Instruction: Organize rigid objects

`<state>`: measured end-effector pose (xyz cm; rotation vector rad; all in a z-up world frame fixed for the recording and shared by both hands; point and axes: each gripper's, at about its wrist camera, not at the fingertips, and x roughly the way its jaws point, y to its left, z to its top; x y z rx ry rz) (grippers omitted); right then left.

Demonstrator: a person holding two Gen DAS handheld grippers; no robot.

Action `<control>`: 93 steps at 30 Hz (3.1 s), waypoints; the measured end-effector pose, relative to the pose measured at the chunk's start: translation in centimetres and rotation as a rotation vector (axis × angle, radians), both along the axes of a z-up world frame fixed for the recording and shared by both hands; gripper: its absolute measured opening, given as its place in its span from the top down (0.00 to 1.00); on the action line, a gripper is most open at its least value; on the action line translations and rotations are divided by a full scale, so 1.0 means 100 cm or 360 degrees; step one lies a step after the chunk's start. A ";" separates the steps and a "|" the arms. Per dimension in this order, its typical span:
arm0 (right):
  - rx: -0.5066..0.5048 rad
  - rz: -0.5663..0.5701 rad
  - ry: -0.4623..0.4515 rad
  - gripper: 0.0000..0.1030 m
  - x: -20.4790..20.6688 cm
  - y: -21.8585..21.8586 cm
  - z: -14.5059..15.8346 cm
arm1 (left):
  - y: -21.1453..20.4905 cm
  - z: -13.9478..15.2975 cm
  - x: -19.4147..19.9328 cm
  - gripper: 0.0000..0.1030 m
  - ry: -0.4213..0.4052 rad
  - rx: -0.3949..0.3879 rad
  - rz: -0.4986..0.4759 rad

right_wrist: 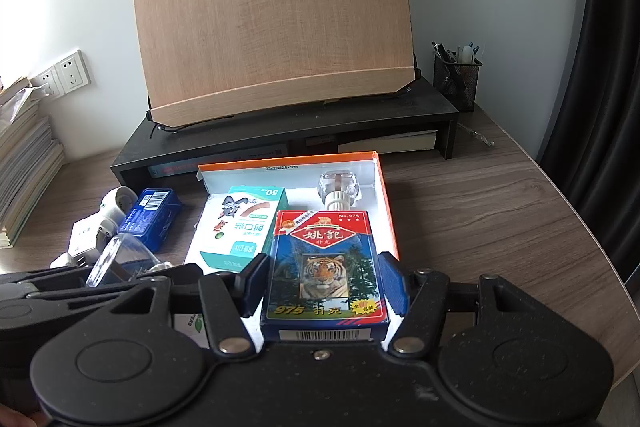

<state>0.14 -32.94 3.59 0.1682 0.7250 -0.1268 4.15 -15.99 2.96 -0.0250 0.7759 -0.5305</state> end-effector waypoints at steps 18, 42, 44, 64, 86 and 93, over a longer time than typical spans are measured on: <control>0.0007 -0.0010 0.0030 0.31 0.008 -0.005 -0.007 | -0.001 -0.002 0.003 0.62 0.0009 -0.0005 -0.0001; 0.0004 0.0010 0.0088 0.31 0.036 -0.012 -0.021 | -0.008 -0.008 0.016 0.62 0.0022 0.0001 -0.0038; 0.0000 0.0013 0.0097 0.31 0.040 -0.013 -0.023 | -0.008 -0.008 0.018 0.62 0.0023 0.0003 -0.0038; -0.0046 -0.0068 -0.0009 0.28 0.056 -0.035 -0.018 | -0.021 -0.012 0.028 0.62 0.0047 -0.0008 -0.0121; -0.0081 -0.0078 -0.0185 0.24 0.008 -0.026 0.021 | 0.004 0.013 0.020 0.30 -0.0051 -0.0080 0.0050; -0.0063 0.0089 -0.0201 0.24 0.015 0.014 0.025 | 0.057 0.020 0.016 0.27 -0.0082 -0.0017 0.0279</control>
